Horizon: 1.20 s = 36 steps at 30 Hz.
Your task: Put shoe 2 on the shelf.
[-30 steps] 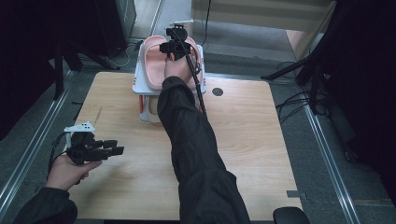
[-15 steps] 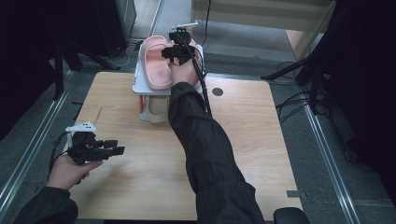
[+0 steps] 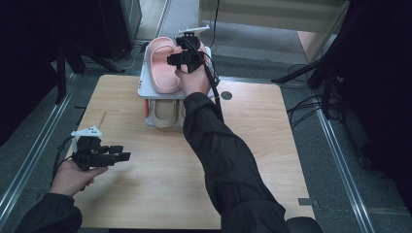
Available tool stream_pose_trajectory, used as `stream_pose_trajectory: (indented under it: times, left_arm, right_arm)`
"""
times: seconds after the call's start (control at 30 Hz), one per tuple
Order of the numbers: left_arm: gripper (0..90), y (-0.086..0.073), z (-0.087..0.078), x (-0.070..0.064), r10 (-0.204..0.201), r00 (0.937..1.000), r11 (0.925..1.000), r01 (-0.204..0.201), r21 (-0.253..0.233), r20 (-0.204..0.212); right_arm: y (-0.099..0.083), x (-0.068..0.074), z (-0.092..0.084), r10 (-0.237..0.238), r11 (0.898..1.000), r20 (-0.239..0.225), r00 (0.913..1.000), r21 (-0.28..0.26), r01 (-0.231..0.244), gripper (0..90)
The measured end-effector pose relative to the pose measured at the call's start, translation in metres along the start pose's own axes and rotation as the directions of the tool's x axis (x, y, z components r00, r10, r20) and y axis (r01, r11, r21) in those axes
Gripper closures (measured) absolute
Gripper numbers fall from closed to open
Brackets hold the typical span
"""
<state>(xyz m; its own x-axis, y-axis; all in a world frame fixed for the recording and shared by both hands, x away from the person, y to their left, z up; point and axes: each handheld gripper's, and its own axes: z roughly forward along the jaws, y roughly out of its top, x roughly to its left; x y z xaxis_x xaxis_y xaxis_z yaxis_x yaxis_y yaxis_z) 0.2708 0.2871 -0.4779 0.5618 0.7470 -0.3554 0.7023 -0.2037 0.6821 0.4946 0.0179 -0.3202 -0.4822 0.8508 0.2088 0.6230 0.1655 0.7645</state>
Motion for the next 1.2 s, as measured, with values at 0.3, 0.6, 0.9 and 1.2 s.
stream_pose_trajectory:
  times: [0.3,0.6,0.9,1.2]
  left_arm:
    - [47.0,0.008,0.011,-0.001,0.004,1.0,0.9999,-0.004,0.012,0.004]
    - [45.8,0.014,0.021,-0.001,-0.003,0.9999,0.9995,0.003,0.031,0.011]
    - [45.2,0.017,0.025,0.0,0.003,1.0,0.9994,-0.003,0.035,0.007]
    - [44.9,0.017,0.027,-0.001,0.009,1.0,0.999,-0.009,0.044,0.0]
  right_arm:
    - [-0.023,-0.003,-0.018,-0.054,0.998,-0.055,0.997,0.02,0.055,51.3]
    - [-0.046,-0.007,-0.047,-0.069,0.997,-0.147,0.9867,0.032,0.074,51.7]
    - [-0.079,-0.006,-0.064,-0.116,0.991,-0.208,0.9713,0.047,0.128,51.6]
    - [-0.125,-0.008,-0.072,-0.191,0.978,-0.235,0.953,0.043,0.206,51.1]
